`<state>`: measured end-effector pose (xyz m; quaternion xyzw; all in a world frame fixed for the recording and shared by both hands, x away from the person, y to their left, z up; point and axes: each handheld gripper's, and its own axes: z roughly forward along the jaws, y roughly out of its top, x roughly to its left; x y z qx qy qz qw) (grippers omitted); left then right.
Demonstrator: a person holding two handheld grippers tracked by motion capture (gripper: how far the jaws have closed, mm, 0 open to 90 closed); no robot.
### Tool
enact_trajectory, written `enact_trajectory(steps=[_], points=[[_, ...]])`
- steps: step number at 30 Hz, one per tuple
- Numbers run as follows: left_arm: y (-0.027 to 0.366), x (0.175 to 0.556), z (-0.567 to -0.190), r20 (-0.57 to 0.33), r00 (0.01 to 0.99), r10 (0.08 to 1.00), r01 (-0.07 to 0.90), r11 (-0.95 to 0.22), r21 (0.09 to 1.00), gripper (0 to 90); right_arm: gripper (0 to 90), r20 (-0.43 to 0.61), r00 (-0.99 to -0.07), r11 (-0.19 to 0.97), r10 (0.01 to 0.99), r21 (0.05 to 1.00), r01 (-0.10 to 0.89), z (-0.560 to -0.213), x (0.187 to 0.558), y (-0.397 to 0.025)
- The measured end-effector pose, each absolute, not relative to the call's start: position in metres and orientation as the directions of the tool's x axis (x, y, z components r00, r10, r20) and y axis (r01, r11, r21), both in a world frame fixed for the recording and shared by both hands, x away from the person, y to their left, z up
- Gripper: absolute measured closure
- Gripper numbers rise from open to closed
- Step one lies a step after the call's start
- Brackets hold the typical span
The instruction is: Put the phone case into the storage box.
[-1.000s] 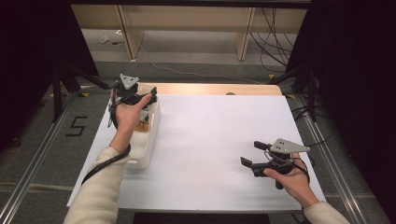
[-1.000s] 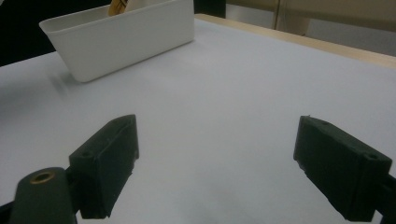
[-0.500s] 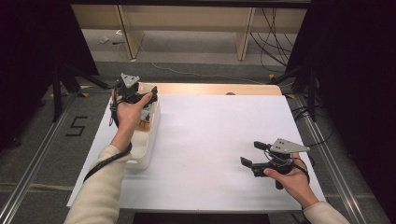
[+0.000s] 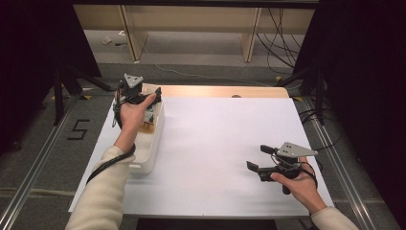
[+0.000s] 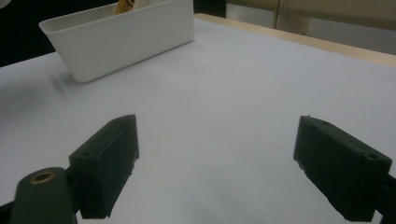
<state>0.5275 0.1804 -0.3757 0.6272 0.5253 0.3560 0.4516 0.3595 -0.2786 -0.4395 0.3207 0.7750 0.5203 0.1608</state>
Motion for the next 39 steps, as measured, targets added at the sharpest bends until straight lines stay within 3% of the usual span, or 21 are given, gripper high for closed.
enact_trajectory(steps=[39], points=[[0.18, 0.547, -0.378, -0.028, 0.196, 0.98, 0.364, -0.046, 0.93, 10.9, 15.1, 0.086, -0.744, 0.253, 0.662, 0.909, 0.33, -0.44, 0.36, -0.279]])
